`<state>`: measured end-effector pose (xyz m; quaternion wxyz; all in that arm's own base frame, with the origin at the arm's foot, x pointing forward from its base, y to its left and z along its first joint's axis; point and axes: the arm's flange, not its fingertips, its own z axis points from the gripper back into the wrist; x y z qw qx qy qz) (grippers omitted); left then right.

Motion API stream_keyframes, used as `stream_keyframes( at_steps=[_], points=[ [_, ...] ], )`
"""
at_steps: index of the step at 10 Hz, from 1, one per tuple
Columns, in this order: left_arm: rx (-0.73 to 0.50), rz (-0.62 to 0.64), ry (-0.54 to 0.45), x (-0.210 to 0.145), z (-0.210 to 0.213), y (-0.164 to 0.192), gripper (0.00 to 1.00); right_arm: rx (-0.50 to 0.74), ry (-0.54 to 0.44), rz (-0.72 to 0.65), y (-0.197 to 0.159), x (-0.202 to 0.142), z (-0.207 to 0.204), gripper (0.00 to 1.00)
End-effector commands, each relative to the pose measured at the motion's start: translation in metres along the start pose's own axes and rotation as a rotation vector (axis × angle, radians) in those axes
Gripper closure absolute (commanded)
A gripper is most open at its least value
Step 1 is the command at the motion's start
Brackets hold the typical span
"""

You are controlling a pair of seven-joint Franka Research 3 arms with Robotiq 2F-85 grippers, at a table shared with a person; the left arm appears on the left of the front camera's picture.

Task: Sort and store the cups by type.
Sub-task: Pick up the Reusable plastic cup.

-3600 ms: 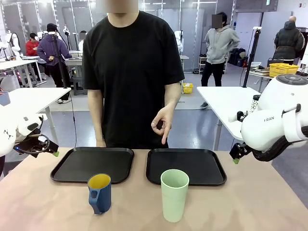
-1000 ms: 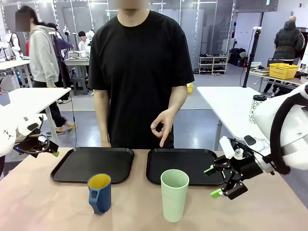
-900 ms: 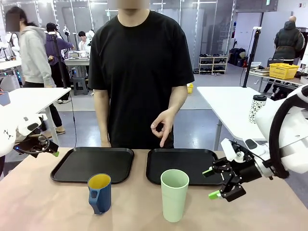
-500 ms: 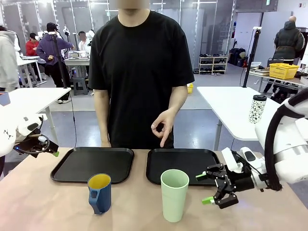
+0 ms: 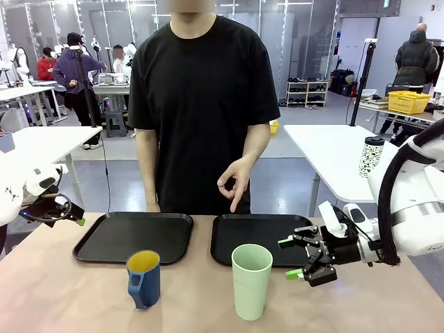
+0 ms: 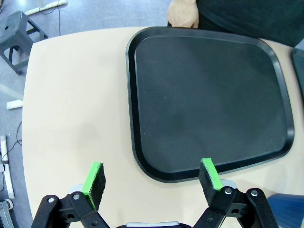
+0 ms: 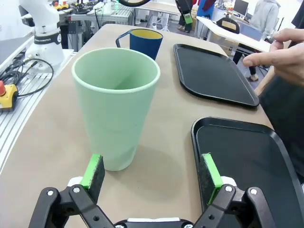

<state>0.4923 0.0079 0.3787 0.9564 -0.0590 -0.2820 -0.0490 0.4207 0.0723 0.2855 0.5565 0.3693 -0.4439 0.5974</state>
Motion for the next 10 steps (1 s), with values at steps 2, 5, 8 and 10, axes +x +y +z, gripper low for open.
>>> stream_keyframes(
  at_steps=[2,5,8,10],
  points=[
    [-0.001,0.0,-0.002,0.001,0.001,0.0,0.0,0.008,0.007,-0.001,0.003,-0.002,-0.001,0.0],
    [-0.001,0.0,-0.002,0.001,0.001,0.0,0.0,0.045,-0.051,-0.018,-0.001,-0.006,-0.006,0.0],
    [-0.001,0.0,-0.002,0.001,0.001,0.0,0.0,0.13,-0.135,0.019,-0.007,-0.019,-0.025,0.0],
    [-0.001,0.0,-0.002,0.001,0.001,0.0,0.0,0.176,-0.137,0.042,-0.008,-0.02,-0.034,0.0]
  ],
)
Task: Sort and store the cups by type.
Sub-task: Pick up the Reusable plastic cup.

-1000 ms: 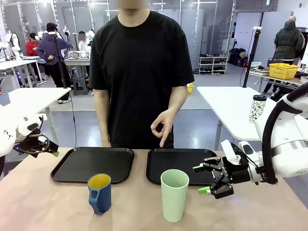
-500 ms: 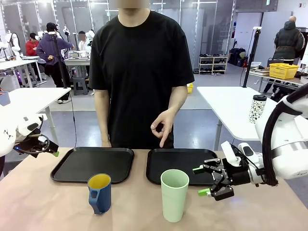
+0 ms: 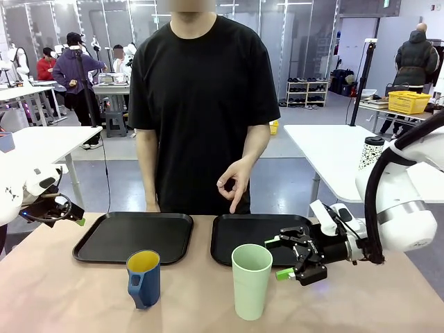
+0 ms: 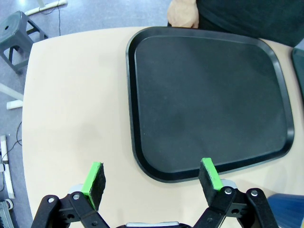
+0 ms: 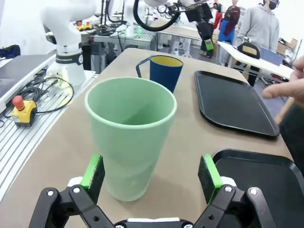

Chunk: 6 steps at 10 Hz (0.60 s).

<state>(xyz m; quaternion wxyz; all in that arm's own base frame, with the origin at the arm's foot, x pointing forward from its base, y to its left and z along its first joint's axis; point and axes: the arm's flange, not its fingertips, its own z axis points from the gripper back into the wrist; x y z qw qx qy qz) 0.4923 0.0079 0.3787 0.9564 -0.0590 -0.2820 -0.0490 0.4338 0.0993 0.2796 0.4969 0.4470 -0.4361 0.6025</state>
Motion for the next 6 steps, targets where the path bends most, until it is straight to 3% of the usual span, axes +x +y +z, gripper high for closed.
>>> stream_keyframes(
  at_steps=[1,6],
  points=[
    [-0.001,0.0,-0.002,0.001,0.001,0.0,0.0,0.059,0.009,0.041,0.004,-0.023,-0.006,0.0],
    [-0.001,0.0,-0.002,0.001,0.001,0.0,0.0,0.086,0.03,0.039,0.007,-0.032,-0.021,0.0]
  ],
)
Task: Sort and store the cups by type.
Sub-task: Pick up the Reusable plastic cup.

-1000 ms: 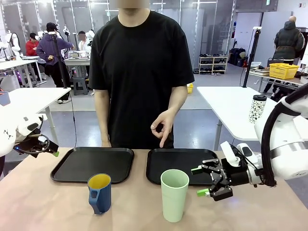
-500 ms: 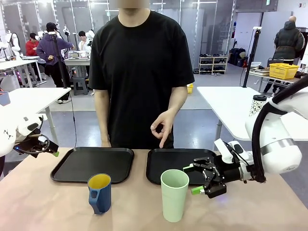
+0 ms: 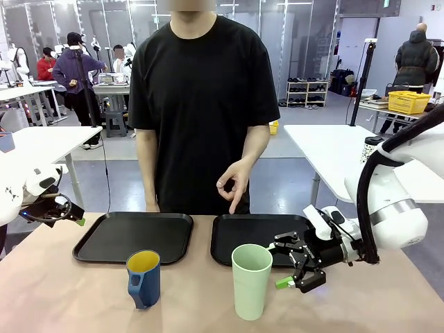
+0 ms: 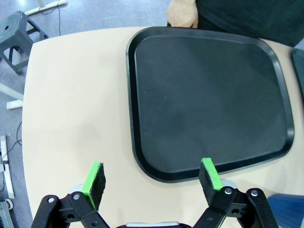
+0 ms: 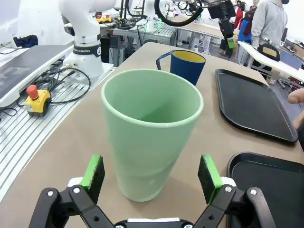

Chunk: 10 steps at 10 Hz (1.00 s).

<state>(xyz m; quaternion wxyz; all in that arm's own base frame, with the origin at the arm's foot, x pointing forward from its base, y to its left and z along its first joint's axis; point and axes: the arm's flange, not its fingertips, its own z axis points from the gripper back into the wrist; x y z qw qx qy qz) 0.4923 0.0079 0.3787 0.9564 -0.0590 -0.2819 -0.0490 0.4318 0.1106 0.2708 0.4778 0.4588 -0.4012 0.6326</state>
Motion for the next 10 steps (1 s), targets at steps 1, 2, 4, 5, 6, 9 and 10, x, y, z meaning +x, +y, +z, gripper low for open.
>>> stream_keyframes(
  at_steps=[1,2,4,5,6,9,10],
  points=[
    [-0.001,0.0,-0.002,0.001,0.001,0.0,0.0,-0.018,0.001,0.029,0.004,-0.029,-0.013,0.0],
    [-0.001,0.0,-0.002,0.001,0.001,0.0,0.0,-0.011,-0.005,0.024,0.003,-0.032,-0.016,0.0],
    [-0.001,0.0,-0.002,0.001,0.001,0.0,0.0,-0.002,-0.024,0.022,0.001,-0.036,-0.023,0.0],
    [-0.001,0.0,-0.002,0.001,0.001,0.0,0.0,0.001,-0.032,0.026,-0.001,-0.038,-0.027,0.0],
    [-0.001,0.0,-0.002,0.001,0.001,0.0,0.0,0.009,-0.041,0.026,-0.002,-0.039,-0.031,0.0],
    [-0.001,0.0,-0.002,0.001,0.001,0.0,0.0,0.039,-0.056,0.02,-0.002,-0.044,-0.038,0.0],
    [-0.001,0.0,-0.002,0.001,0.001,0.0,0.0,0.055,-0.07,0.021,-0.002,-0.046,-0.041,0.0]
  ],
)
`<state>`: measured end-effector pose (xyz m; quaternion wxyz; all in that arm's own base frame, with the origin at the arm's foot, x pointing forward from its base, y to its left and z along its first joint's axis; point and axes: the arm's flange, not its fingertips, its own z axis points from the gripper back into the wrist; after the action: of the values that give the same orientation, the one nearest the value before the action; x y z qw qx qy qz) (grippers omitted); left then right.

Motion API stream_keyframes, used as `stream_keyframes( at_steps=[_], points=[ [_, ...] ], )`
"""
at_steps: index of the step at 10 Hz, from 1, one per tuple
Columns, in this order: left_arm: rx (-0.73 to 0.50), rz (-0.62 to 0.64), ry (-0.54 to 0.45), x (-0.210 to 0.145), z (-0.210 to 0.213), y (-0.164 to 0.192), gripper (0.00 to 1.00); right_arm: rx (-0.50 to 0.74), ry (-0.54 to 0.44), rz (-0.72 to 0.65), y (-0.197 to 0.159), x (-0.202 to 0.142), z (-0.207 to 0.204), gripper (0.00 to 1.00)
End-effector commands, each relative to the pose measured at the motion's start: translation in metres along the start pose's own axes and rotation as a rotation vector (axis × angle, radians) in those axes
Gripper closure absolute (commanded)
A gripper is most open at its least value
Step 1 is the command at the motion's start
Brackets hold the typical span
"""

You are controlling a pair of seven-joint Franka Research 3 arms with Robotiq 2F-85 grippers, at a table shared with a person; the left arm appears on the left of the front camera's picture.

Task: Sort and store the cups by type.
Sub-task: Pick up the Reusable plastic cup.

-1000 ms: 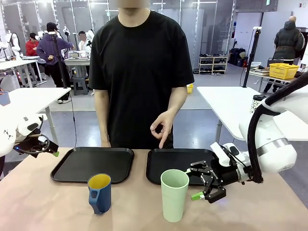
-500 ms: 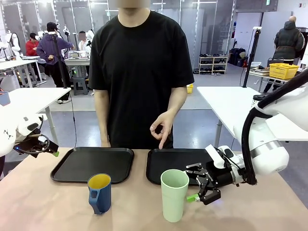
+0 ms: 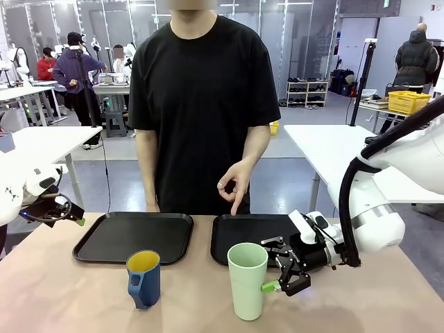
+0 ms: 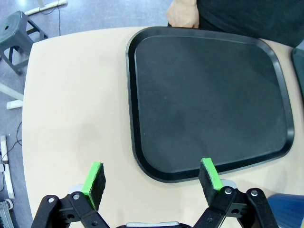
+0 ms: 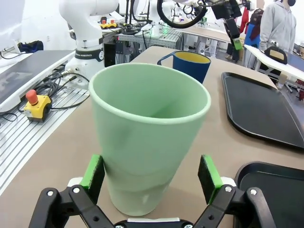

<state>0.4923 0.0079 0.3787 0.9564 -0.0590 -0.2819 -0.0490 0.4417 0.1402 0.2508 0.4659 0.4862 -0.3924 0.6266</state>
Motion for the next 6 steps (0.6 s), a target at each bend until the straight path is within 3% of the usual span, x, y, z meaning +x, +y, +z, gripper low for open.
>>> stream_keyframes(
  at_steps=[1,6],
  points=[
    [-0.001,0.0,-0.002,0.001,0.001,0.0,0.0,0.018,-0.038,0.043,0.011,-0.035,-0.011,0.0],
    [-0.001,0.0,-0.002,0.001,0.001,0.0,0.0,0.085,-0.072,0.033,0.012,-0.042,-0.029,0.0]
  ],
)
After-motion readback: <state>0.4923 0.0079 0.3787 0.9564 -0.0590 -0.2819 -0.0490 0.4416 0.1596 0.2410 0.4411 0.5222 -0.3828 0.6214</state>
